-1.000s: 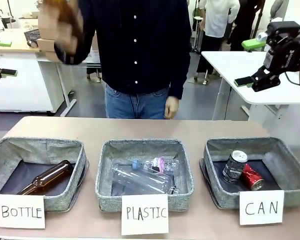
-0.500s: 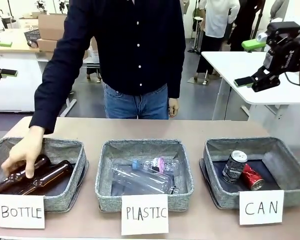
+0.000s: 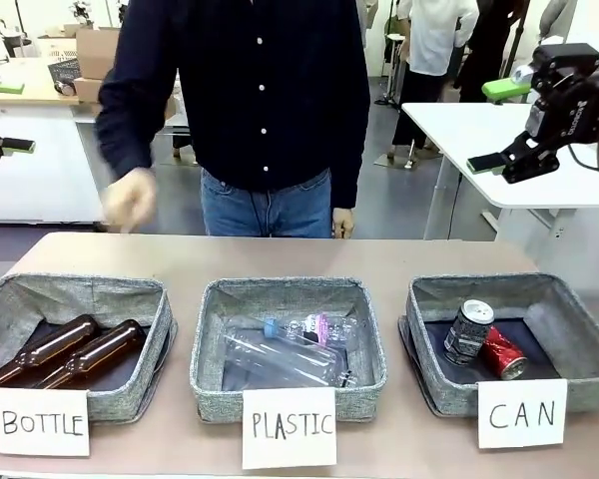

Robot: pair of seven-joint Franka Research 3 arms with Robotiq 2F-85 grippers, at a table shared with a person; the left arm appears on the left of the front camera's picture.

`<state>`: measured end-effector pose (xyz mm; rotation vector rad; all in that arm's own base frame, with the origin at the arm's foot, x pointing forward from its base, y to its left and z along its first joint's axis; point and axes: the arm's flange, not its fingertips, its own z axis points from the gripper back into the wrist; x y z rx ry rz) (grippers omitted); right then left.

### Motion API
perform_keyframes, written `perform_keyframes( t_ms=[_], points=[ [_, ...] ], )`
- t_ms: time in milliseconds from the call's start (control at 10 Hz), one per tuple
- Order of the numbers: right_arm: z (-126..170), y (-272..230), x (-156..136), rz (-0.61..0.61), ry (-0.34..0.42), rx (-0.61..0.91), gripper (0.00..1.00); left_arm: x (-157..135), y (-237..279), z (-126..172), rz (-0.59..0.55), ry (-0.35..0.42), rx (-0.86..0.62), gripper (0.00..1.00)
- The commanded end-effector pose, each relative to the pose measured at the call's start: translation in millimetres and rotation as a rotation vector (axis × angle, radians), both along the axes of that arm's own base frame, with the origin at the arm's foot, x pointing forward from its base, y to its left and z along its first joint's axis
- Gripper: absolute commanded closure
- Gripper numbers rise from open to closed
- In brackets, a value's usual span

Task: Sort the can waste into the basket.
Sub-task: Pick up the can waste from the table and place it in the right Fabric basket.

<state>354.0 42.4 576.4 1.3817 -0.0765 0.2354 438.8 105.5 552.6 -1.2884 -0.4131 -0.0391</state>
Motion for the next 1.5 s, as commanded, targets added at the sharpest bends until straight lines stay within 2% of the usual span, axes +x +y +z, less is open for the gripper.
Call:
perform_keyframes(
  t_ms=[0,1400],
  points=[
    [-0.4,-2.6,0.1,0.015,-0.021,-0.003,0.00,-0.7,-0.1,2.6,-0.006,0.013,0.009,0.00],
    [-0.4,-2.6,0.1,0.015,-0.021,-0.003,0.00,-0.7,-0.1,2.6,-0.006,0.013,0.009,0.00]
  ],
)
